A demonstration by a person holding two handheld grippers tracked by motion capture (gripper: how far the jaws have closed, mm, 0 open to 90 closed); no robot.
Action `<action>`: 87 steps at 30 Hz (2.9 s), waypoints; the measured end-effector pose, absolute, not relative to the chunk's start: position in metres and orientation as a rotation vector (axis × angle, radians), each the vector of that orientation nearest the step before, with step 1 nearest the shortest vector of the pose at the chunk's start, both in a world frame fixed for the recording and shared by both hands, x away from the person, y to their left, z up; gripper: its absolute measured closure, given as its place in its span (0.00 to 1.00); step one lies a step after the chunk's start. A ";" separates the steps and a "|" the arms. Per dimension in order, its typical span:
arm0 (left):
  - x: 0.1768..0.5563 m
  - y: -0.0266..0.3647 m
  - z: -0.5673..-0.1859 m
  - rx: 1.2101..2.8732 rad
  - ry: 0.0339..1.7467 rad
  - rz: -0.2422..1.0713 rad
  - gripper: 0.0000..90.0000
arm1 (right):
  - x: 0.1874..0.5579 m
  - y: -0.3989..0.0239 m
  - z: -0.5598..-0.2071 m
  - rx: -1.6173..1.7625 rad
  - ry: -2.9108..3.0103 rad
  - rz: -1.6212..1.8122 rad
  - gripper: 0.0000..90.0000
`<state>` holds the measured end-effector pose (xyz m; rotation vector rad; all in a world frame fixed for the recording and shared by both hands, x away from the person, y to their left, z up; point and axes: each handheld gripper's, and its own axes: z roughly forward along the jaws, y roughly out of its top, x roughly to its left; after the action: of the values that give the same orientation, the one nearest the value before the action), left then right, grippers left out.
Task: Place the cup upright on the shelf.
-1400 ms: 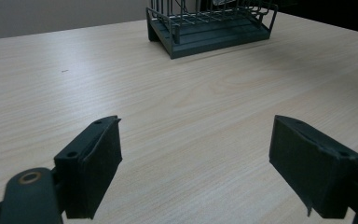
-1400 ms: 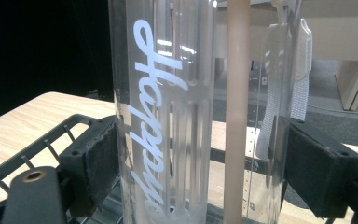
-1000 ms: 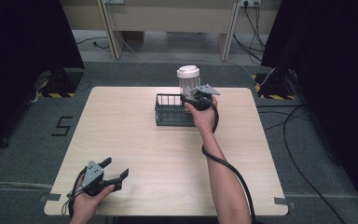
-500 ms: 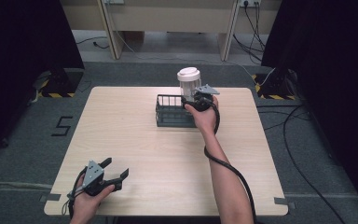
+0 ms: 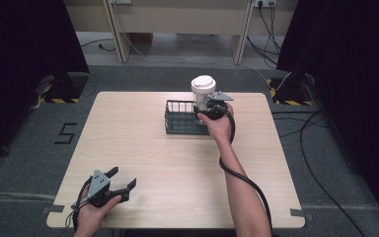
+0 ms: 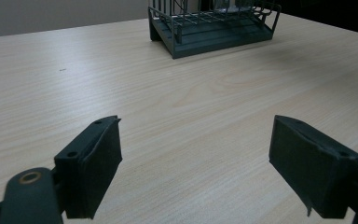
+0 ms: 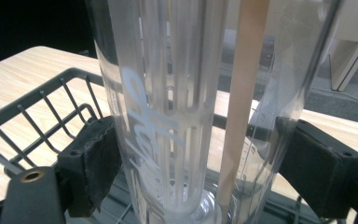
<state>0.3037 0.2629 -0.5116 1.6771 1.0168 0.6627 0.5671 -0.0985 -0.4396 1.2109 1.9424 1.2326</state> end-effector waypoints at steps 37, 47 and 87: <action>0.305 0.262 -0.513 1.684 1.028 0.669 0.18 | 0.518 -0.139 -0.427 1.158 2.001 1.235 0.22; 0.304 0.263 -0.513 1.686 1.030 0.674 0.18 | 0.495 -0.153 -0.433 1.153 2.032 1.217 0.25; 0.305 0.262 -0.513 1.695 1.031 0.683 0.17 | 0.430 -0.222 -0.459 1.265 2.018 1.183 0.36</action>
<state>0.3049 0.2618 -0.5128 1.6954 1.0308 0.6831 0.4295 -0.2219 -0.4586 1.2652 2.0181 1.1832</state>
